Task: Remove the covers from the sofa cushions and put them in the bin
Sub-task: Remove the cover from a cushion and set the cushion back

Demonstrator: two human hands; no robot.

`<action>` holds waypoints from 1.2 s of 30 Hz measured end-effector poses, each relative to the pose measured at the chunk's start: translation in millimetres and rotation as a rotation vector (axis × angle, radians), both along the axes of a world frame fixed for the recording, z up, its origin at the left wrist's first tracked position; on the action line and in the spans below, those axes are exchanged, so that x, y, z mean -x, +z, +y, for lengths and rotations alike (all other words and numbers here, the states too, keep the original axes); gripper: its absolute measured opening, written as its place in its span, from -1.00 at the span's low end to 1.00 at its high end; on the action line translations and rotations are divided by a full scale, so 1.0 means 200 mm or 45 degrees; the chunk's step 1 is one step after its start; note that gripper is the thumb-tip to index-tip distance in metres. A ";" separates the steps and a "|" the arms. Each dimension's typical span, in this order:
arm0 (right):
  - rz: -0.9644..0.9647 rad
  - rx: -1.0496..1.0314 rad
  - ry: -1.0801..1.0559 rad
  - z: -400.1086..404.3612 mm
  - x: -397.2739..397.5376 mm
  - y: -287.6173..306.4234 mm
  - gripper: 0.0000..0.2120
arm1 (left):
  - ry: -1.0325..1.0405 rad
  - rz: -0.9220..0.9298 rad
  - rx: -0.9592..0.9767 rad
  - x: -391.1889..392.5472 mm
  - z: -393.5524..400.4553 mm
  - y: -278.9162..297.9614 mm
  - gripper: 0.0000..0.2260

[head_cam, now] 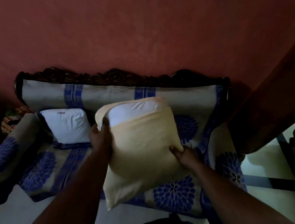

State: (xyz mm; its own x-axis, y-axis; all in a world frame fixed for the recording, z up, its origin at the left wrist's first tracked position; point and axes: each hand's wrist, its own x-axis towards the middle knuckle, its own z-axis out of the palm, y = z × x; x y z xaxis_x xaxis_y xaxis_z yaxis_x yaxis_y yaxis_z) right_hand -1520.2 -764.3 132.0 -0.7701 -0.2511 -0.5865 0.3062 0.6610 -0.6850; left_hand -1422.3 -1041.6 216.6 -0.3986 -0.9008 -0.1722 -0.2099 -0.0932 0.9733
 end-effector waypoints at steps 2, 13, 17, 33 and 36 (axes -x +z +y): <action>0.236 0.024 -0.129 0.02 -0.02 0.00 -0.11 | 0.067 -0.074 -0.024 -0.01 -0.04 -0.03 -0.39; 0.386 -0.041 0.124 0.03 0.22 0.16 -0.25 | -0.127 0.057 0.054 -0.03 -0.09 -0.07 -0.66; 0.368 0.432 -0.110 -0.17 0.38 0.33 -0.23 | -0.239 -0.055 -0.067 -0.04 -0.09 -0.16 -0.37; 0.466 0.273 -0.098 -0.22 0.32 0.21 -0.22 | -0.448 0.022 -0.175 -0.04 0.00 -0.11 -0.42; 0.530 0.225 -0.219 -0.23 0.34 0.19 -0.25 | -0.593 0.153 -0.445 -0.06 0.03 -0.10 -0.54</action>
State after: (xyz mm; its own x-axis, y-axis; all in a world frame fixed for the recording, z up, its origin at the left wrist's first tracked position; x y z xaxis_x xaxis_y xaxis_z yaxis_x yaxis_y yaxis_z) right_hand -1587.9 -811.2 169.0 -0.9693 -0.1678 -0.1797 0.0770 0.4870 -0.8700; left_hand -1410.6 -1034.7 196.7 -0.7734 -0.5241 -0.3566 -0.1963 -0.3369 0.9208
